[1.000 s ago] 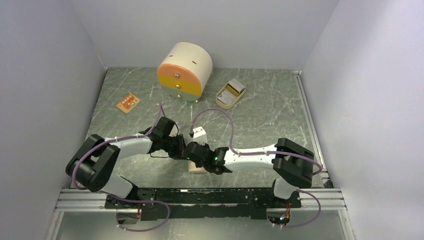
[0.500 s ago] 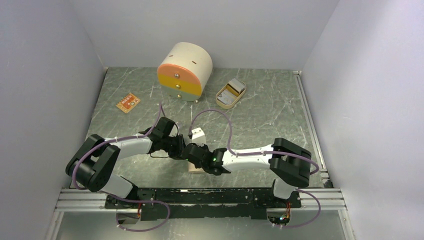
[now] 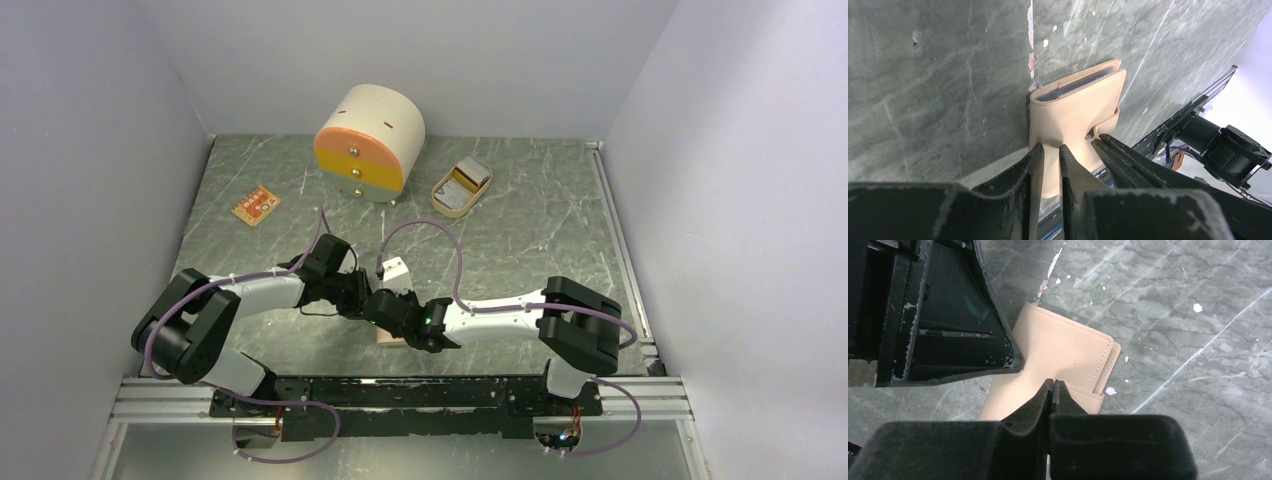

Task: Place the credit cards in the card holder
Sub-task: Close the card holder at the center of the board.

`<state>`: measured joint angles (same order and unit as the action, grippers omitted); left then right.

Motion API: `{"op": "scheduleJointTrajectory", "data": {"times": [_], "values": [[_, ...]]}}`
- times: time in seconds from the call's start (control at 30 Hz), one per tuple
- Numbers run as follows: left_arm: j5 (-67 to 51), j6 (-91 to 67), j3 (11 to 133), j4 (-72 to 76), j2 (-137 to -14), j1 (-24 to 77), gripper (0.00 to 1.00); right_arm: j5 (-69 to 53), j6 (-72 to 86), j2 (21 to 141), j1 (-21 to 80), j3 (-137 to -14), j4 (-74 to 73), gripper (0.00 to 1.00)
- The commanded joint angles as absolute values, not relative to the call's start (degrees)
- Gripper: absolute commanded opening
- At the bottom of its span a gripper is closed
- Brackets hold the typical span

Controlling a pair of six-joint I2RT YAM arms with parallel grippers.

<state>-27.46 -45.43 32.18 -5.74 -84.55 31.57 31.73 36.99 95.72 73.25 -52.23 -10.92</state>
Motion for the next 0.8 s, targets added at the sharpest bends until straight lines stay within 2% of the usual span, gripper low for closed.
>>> {"op": "scheduleJointTrajectory", "data": {"times": [0.0, 0.03, 0.1, 0.23, 0.3, 0.33, 0.4, 0.57, 0.77], "values": [[-27.8, -45.1, 31.5, -5.0, -85.0, 31.5, 0.24, 32.7, 36.3, 96.1, 73.8, -52.6, -13.0, 0.0], [-27.7, -45.1, 31.5, -5.0, -84.9, 31.4, 0.24, 32.1, 36.1, 96.2, 73.7, -52.7, -12.7, 0.0], [-27.7, -45.1, 31.5, -5.0, -84.9, 31.5, 0.24, 30.8, 35.8, 96.0, 73.8, -52.6, -11.5, 0.1], [-28.0, -45.2, 31.5, -4.5, -85.2, 31.4, 0.24, 27.1, 36.3, 94.0, 73.8, -51.5, -7.2, 0.15], [-28.1, -45.2, 31.5, -4.6, -85.2, 31.5, 0.24, 26.8, 37.1, 93.4, 73.8, -52.2, -7.7, 0.27], [-28.0, -45.1, 31.5, -4.8, -85.1, 31.4, 0.24, 26.9, 37.4, 92.8, 73.8, -52.6, -8.1, 0.3], [-28.1, -44.9, 31.5, -5.0, -85.0, 31.4, 0.24, 27.4, 38.1, 90.9, 73.6, -52.8, -9.4, 0.31], [-28.6, -45.0, 31.5, -4.5, -85.0, 31.5, 0.24, 28.8, 40.2, 89.2, 73.3, -55.2, -17.8, 0.23], [-29.4, -45.3, 31.6, -4.1, -84.7, 31.6, 0.25, 27.4, 41.4, 89.9, 73.3, -55.3, -19.1, 0.26]]}}
